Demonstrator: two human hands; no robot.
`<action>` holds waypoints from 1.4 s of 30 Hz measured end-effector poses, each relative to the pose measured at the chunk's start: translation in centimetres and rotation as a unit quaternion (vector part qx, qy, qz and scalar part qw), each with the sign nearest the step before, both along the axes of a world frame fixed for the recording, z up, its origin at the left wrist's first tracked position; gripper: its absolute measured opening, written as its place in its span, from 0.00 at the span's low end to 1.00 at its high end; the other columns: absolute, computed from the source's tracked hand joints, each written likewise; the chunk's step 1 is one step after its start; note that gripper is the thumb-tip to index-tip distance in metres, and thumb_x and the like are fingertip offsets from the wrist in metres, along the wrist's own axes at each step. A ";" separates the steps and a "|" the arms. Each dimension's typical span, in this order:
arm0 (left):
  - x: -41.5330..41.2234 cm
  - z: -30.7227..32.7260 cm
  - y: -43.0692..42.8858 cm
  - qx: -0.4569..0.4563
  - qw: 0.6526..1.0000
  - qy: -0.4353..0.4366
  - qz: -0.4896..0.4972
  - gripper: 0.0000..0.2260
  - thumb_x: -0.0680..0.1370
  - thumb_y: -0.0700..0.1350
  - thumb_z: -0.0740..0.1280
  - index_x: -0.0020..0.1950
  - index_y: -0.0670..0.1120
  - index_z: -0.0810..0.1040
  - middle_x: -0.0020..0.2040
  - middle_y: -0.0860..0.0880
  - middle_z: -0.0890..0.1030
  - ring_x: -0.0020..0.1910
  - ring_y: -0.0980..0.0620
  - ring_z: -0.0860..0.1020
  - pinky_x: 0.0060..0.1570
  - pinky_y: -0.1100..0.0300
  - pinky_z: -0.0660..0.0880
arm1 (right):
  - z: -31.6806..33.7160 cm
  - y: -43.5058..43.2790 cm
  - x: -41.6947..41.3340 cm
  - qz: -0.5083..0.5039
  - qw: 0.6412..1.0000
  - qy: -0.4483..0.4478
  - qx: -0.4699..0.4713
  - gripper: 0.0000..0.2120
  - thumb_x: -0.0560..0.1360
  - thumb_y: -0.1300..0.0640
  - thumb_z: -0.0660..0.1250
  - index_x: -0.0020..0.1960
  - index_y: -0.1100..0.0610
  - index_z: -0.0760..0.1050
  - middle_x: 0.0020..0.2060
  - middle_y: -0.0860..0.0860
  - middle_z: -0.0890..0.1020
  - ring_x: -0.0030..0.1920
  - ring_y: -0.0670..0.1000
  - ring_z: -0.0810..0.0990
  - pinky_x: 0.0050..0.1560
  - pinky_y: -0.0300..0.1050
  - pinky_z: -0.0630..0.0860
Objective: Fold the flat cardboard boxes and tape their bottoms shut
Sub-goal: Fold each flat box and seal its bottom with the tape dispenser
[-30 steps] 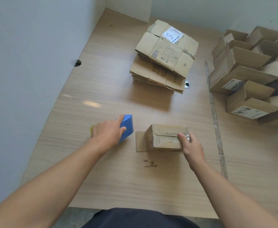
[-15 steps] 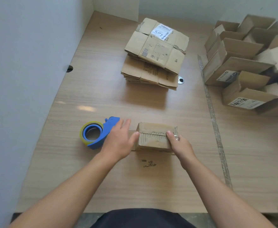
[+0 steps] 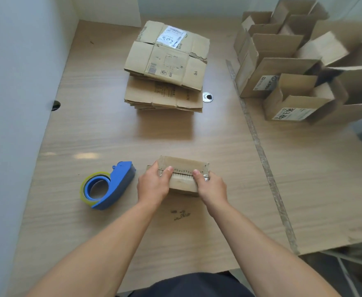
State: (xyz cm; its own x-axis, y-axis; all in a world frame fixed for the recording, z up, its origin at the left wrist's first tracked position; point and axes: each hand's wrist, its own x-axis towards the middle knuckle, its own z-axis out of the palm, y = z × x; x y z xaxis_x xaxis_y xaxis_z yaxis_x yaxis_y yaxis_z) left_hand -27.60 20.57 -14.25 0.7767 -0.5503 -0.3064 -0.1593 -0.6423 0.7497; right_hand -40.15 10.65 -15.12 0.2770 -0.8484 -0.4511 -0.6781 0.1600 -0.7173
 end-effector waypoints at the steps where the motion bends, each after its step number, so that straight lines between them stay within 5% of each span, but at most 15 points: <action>1: 0.2 -0.1 0.1 0.001 1.000 0.004 -0.003 0.11 0.80 0.55 0.64 0.56 0.52 0.81 0.47 0.50 0.84 0.51 0.47 0.80 0.54 0.52 0.76 | 0.1 -0.1 -0.2 0.005 1.000 -0.001 0.002 0.15 0.79 0.43 0.64 0.48 0.55 0.78 0.45 0.53 0.81 0.51 0.56 0.79 0.46 0.45 0.70; 6: 1.8 -0.2 0.5 -0.026 0.995 0.101 -0.007 0.12 0.82 0.52 0.63 0.57 0.51 0.83 0.47 0.54 0.85 0.51 0.52 0.81 0.54 0.55 0.77 | -0.5 -1.0 -1.2 0.006 0.997 -0.055 0.062 0.15 0.79 0.44 0.66 0.47 0.55 0.81 0.45 0.49 0.84 0.50 0.52 0.79 0.48 0.44 0.75; 9: 2.9 -0.3 0.8 -0.055 0.979 0.195 -0.004 0.09 0.82 0.50 0.64 0.54 0.52 0.84 0.48 0.53 0.86 0.53 0.51 0.82 0.59 0.52 0.77 | -0.5 -1.4 -1.5 -0.033 0.978 -0.129 0.160 0.20 0.78 0.45 0.67 0.59 0.60 0.82 0.54 0.52 0.85 0.55 0.52 0.81 0.57 0.48 0.76; 12: 3.5 -0.5 1.1 -0.074 0.965 0.250 -0.009 0.09 0.82 0.47 0.64 0.54 0.51 0.84 0.50 0.53 0.86 0.56 0.51 0.82 0.64 0.50 0.75 | 0.1 -1.8 -2.0 -0.043 0.955 -0.184 0.230 0.12 0.82 0.56 0.64 0.59 0.61 0.80 0.45 0.50 0.86 0.44 0.49 0.83 0.49 0.46 0.79; 15: 3.5 -0.6 1.8 -0.090 0.958 0.272 0.000 0.12 0.83 0.47 0.63 0.63 0.47 0.81 0.57 0.53 0.83 0.61 0.52 0.79 0.68 0.50 0.71 | 0.9 -1.4 -2.8 -0.038 0.941 -0.216 0.258 0.13 0.82 0.58 0.63 0.64 0.62 0.78 0.49 0.52 0.85 0.44 0.47 0.84 0.46 0.43 0.81; 18: 2.8 0.3 2.7 -0.107 0.950 0.294 -0.009 0.15 0.85 0.45 0.58 0.70 0.49 0.76 0.62 0.55 0.80 0.60 0.55 0.78 0.59 0.53 0.77 | 1.5 -1.4 -3.8 -0.043 0.934 -0.238 0.261 0.13 0.82 0.57 0.62 0.63 0.60 0.79 0.52 0.52 0.85 0.47 0.47 0.84 0.46 0.43 0.82; 22: 1.9 1.4 2.9 -0.160 0.942 0.294 -0.006 0.15 0.85 0.49 0.57 0.67 0.51 0.78 0.58 0.55 0.83 0.56 0.58 0.81 0.49 0.57 0.78 | 3.1 -1.7 -4.6 -0.087 0.926 -0.256 0.264 0.16 0.83 0.45 0.59 0.56 0.55 0.80 0.47 0.50 0.85 0.52 0.53 0.82 0.54 0.52 0.80; 26: 1.1 2.3 1.7 -0.190 0.946 0.262 0.004 0.15 0.82 0.55 0.62 0.67 0.52 0.75 0.61 0.53 0.79 0.58 0.56 0.78 0.58 0.51 0.77 | 4.0 -2.4 -4.1 -0.143 0.931 -0.260 0.213 0.17 0.80 0.40 0.61 0.55 0.54 0.76 0.37 0.49 0.76 0.45 0.51 0.78 0.47 0.53 0.78; 29: 1.2 2.3 1.2 -0.167 0.968 0.182 -0.057 0.30 0.72 0.65 0.67 0.71 0.54 0.72 0.55 0.54 0.75 0.56 0.55 0.76 0.59 0.55 0.74 | 4.2 -2.7 -3.9 -0.147 0.935 -0.273 0.172 0.18 0.79 0.43 0.64 0.63 0.52 0.73 0.40 0.47 0.80 0.46 0.48 0.81 0.47 0.51 0.78; 32: 1.0 2.3 1.2 -0.146 0.976 0.118 -0.113 0.24 0.77 0.53 0.68 0.73 0.55 0.70 0.58 0.54 0.71 0.57 0.62 0.73 0.57 0.62 0.69 | 4.5 -2.6 -4.0 -0.143 0.940 -0.285 0.118 0.24 0.80 0.49 0.66 0.73 0.50 0.65 0.52 0.50 0.80 0.49 0.50 0.82 0.47 0.50 0.80; 34: 1.0 2.4 1.4 -0.166 0.969 0.120 -0.136 0.20 0.79 0.46 0.68 0.70 0.56 0.70 0.63 0.55 0.72 0.62 0.62 0.72 0.62 0.59 0.70 | 4.3 -2.5 -4.3 -0.139 0.941 -0.297 0.081 0.27 0.80 0.52 0.66 0.77 0.49 0.61 0.55 0.52 0.77 0.50 0.51 0.81 0.51 0.51 0.82; 38: 1.2 2.5 1.9 -0.187 0.958 0.173 -0.127 0.17 0.74 0.52 0.68 0.62 0.57 0.71 0.62 0.56 0.77 0.64 0.55 0.75 0.63 0.54 0.73 | 3.4 -2.3 -5.4 -0.072 0.970 -0.233 -0.002 0.25 0.76 0.43 0.69 0.72 0.39 0.68 0.64 0.51 0.75 0.59 0.52 0.80 0.58 0.55 0.80; 42: 1.7 2.2 2.6 -0.153 0.972 0.151 -0.095 0.23 0.77 0.54 0.69 0.69 0.53 0.68 0.60 0.53 0.79 0.58 0.55 0.78 0.60 0.53 0.76 | 2.9 -1.6 -6.0 0.058 0.986 -0.105 -0.116 0.16 0.78 0.52 0.69 0.66 0.47 0.76 0.54 0.49 0.76 0.52 0.49 0.77 0.57 0.36 0.73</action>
State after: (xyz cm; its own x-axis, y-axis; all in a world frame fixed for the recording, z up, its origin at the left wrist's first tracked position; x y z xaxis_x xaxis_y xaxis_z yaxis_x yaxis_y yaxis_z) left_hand -25.90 23.14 -12.10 0.5525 -0.7760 -0.3042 0.0033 -0.3629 0.9318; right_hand -46.15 9.10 -12.27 0.4451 -0.8789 -0.1715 -0.5144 -0.0942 -0.8524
